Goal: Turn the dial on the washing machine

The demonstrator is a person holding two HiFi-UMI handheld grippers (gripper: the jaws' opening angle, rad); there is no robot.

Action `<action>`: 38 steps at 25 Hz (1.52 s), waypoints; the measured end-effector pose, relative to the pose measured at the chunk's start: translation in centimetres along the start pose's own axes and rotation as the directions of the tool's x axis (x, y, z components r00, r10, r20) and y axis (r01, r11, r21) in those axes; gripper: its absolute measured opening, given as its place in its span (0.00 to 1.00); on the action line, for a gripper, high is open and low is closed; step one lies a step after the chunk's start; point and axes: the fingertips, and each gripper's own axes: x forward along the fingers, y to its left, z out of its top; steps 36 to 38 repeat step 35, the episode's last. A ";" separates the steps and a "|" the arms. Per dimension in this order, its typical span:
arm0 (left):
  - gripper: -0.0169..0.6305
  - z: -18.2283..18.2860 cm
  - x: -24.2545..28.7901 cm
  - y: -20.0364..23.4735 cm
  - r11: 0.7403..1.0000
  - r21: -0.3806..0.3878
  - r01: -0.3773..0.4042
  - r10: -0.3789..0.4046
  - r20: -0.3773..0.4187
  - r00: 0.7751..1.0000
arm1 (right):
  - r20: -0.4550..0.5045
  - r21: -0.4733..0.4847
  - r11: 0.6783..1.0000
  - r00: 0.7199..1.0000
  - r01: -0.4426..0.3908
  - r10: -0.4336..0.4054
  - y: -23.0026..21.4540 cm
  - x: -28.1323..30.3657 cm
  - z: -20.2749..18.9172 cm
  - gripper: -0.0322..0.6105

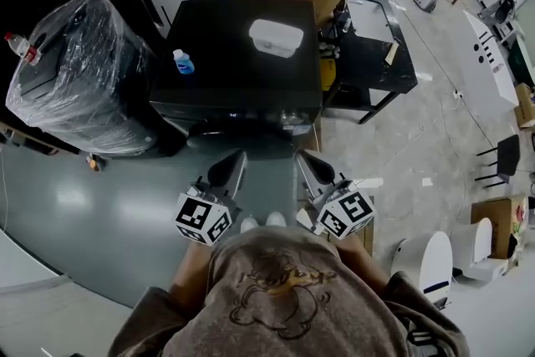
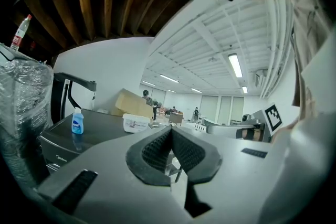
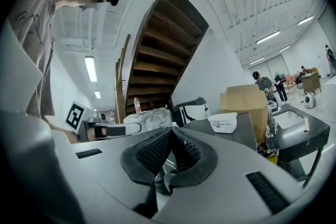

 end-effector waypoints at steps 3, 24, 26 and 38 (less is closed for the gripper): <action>0.01 -0.6 0.1 0.0 1.000 0.008 -0.003 0.003 -0.011 1.000 | -0.009 -0.001 1.000 1.000 0.014 -0.014 -0.4 0.1 -0.4 0.05; 0.01 -1.4 -1.1 0.4 0.999 -0.024 -0.037 0.036 -0.040 0.999 | -0.028 0.019 0.997 0.997 0.073 -0.072 -0.9 -0.4 -1.6 0.05; 0.01 -1.5 -1.2 0.3 0.999 -0.025 -0.034 0.033 -0.042 0.999 | -0.031 0.018 0.997 0.997 0.075 -0.075 -1.0 -0.3 -1.7 0.05; 0.01 -1.7 -1.6 0.8 0.999 -0.019 -0.039 0.037 -0.054 0.998 | -0.046 0.021 0.997 0.996 0.079 -0.077 -0.9 0.0 -2.4 0.05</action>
